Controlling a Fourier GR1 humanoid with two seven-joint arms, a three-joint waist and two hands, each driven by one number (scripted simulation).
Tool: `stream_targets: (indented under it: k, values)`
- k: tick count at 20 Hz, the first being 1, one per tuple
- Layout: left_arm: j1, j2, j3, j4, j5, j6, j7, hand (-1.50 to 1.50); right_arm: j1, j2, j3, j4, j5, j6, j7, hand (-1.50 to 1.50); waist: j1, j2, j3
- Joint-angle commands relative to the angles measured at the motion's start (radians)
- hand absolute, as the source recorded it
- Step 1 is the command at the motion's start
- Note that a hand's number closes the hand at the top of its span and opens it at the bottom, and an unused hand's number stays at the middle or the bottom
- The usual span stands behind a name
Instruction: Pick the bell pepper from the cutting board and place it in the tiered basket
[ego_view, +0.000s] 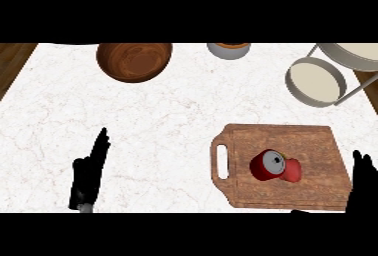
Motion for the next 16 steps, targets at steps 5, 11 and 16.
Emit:
stream_targets:
  k: [5, 11, 16]
  values:
    - [0.050, 0.047, 0.060, -0.039, 0.031, -0.070, -0.011, 0.00, -0.208, 0.115, 0.002, 0.099, 0.038, 0.230, 0.152, -1.50, -0.005, -0.002, 0.001]
    - [0.032, -0.015, 0.038, -0.037, -0.037, -0.021, 0.039, 0.00, -0.221, 0.158, -0.012, 0.213, 0.057, 0.194, 0.087, -1.50, -0.013, -0.003, 0.001]
    - [0.084, -0.018, 0.030, -0.034, -0.023, -0.057, -0.018, 0.00, -0.339, 0.205, 0.004, 0.323, 0.063, 0.273, 0.233, -1.50, 0.000, -0.001, 0.001]
